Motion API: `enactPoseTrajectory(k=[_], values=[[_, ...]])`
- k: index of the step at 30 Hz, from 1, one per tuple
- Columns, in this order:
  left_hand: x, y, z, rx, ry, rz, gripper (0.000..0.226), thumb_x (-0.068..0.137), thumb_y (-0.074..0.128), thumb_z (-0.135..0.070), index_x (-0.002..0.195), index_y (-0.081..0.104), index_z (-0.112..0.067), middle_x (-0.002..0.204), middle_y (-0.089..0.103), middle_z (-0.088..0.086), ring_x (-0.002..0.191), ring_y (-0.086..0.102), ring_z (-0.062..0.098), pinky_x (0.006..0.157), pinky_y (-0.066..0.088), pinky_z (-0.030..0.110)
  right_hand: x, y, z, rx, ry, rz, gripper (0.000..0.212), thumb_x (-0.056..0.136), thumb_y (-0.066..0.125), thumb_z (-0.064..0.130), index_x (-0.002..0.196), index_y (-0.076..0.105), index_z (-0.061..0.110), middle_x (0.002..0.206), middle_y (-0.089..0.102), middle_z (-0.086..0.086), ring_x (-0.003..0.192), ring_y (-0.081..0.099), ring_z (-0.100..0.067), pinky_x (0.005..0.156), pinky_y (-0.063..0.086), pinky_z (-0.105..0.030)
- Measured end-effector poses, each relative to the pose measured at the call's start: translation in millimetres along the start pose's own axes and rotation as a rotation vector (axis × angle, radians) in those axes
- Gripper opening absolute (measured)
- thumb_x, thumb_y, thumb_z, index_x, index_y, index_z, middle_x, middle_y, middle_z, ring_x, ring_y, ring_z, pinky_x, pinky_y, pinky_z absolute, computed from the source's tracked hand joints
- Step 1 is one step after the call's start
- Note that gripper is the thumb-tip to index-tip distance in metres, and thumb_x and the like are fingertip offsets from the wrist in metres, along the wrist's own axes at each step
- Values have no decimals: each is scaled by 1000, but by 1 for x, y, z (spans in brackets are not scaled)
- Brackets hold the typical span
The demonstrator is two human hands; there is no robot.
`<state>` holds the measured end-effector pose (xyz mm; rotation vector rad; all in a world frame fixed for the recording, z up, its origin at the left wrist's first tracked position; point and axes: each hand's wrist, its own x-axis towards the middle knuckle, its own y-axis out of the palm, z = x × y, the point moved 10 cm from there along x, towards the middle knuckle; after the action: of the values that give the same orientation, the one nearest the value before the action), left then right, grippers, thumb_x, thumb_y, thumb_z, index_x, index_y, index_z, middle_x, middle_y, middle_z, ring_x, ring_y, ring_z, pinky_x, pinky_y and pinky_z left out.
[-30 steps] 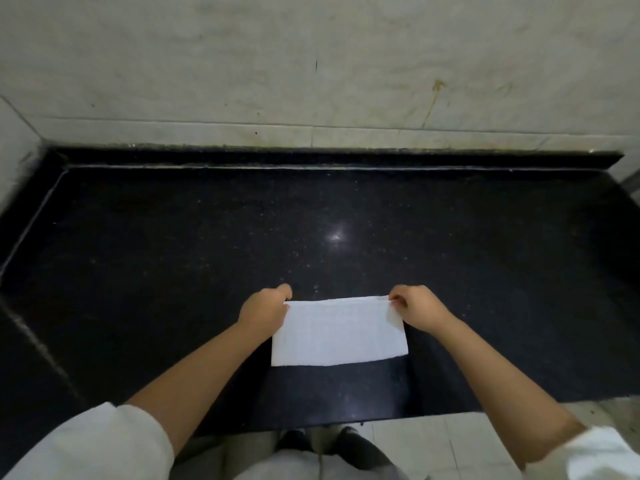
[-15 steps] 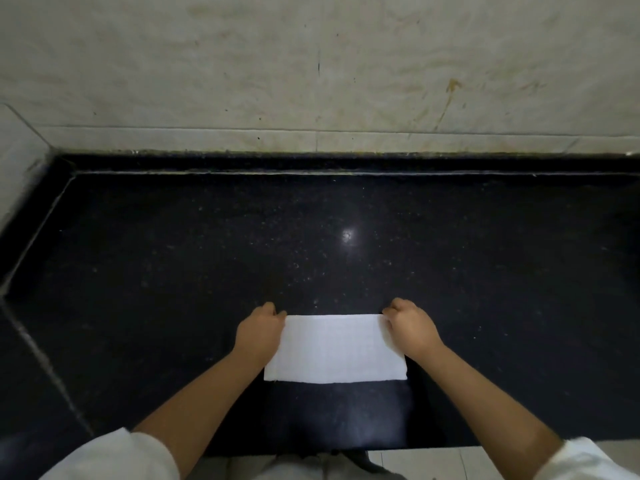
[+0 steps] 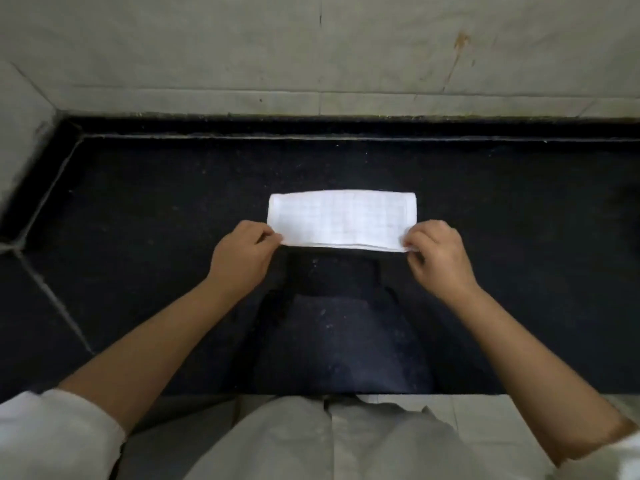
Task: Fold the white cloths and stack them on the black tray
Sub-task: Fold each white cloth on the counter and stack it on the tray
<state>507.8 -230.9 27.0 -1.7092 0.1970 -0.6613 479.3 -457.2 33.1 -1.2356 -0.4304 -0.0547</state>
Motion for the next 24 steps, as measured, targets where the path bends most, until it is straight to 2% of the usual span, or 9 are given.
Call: enactPoseTrajectory(k=[2,4,7,10,12,14,16,18,24], values=[[-20,33,-4,-55,-64,207,27,82,48,-15,72,71,-4,65,65,3,56,60,18,48,45,19,-26,31,-1,-47,-6,115,21,64,44,6,66,65,4,73,68,-12,65,65,-32,62,52,-34],[-52,76,-18,-77,-6,386,22,78,53,-17,67,69,-8,62,64,0,53,58,15,48,44,19,-60,68,-6,-120,22,295,8,57,65,1,63,67,5,74,70,-13,65,68,-34,58,54,-38],[-96,111,-32,28,37,503,17,62,77,-26,71,73,-12,71,70,4,62,67,21,52,52,24,-104,107,-17,-133,126,535,36,44,90,18,72,71,8,89,72,-18,81,70,-39,65,54,-53],[-101,109,-31,6,3,464,31,75,50,-32,80,72,-10,80,70,6,77,63,21,60,55,29,-109,99,-19,-110,245,468,26,64,71,27,80,72,6,95,71,-18,91,67,-42,71,53,-56],[-84,104,-25,-18,-58,422,40,78,41,-30,85,72,-7,86,71,10,81,67,26,63,58,33,-104,86,-27,-73,457,361,27,78,64,23,92,69,1,101,67,-20,96,63,-42,78,50,-50],[-60,100,-19,-34,-156,410,44,83,39,-29,102,69,-1,106,69,19,99,67,33,76,59,42,-106,88,-38,-117,685,416,35,89,55,28,112,59,2,118,58,-18,111,50,-37,90,41,-45],[-50,114,-15,-33,-250,502,50,96,35,-29,136,42,0,146,38,18,138,34,29,111,35,42,-108,96,-42,-167,786,510,41,91,48,34,119,52,4,125,52,-15,118,44,-32,96,36,-41],[-58,136,-12,-26,-288,653,59,100,24,-35,149,8,-6,159,2,9,147,-2,21,120,3,36,-109,105,-43,-167,843,549,38,93,44,33,116,53,4,125,53,-14,119,44,-31,97,34,-40],[-70,156,-9,14,-267,687,99,60,-23,-52,148,-8,-10,158,-11,6,147,-11,19,118,-7,35,-107,105,-40,-88,928,496,23,93,45,22,96,58,3,108,60,-14,106,52,-29,91,39,-38]])
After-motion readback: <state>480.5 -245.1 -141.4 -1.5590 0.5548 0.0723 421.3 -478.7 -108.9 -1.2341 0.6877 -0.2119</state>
